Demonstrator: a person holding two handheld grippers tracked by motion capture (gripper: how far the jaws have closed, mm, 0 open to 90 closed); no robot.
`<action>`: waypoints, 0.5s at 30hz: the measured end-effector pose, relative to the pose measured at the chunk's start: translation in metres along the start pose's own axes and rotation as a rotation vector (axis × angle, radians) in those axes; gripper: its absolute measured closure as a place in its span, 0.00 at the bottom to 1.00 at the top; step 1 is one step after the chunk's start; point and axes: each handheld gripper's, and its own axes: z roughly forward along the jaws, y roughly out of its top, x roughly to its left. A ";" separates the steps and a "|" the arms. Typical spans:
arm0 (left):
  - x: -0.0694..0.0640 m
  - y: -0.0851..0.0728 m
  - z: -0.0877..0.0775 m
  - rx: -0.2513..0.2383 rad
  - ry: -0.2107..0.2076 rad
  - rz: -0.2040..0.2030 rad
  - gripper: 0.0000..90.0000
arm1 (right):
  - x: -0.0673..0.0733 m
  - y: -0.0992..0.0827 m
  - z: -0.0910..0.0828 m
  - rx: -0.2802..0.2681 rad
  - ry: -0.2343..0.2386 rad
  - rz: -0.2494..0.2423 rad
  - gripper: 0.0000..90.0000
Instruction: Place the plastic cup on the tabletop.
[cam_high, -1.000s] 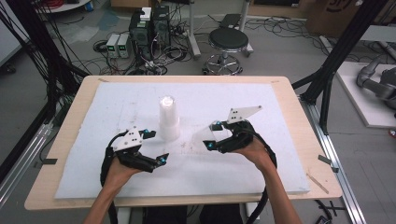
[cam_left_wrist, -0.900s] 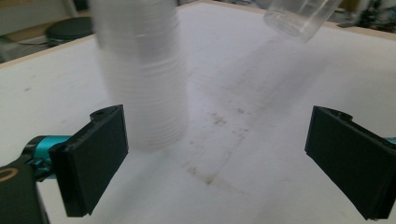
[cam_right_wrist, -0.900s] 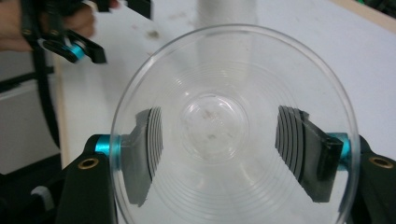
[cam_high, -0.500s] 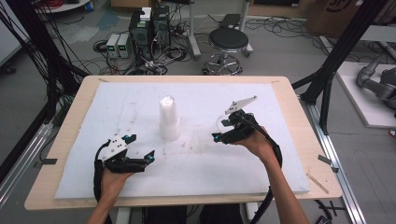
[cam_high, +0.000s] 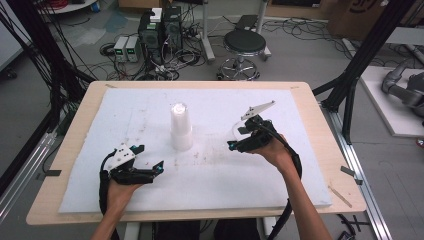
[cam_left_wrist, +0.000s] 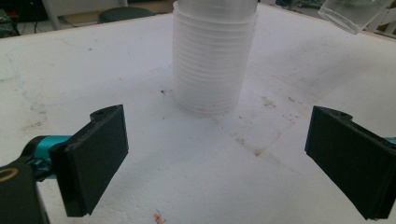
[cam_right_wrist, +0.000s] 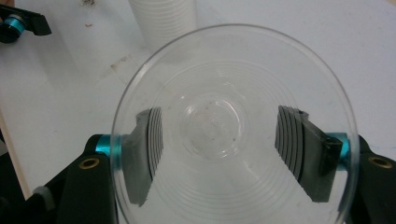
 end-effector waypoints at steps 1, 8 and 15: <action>0.001 -0.001 0.001 -0.001 -0.005 -0.002 0.07 | -0.001 0.000 0.001 0.007 -0.003 0.010 0.36; 0.000 -0.003 0.002 0.010 -0.010 -0.005 0.07 | -0.005 0.000 0.006 0.024 -0.025 0.010 0.36; 0.001 -0.004 0.003 0.011 -0.017 -0.016 0.07 | -0.008 0.004 0.021 0.088 -0.080 0.015 0.36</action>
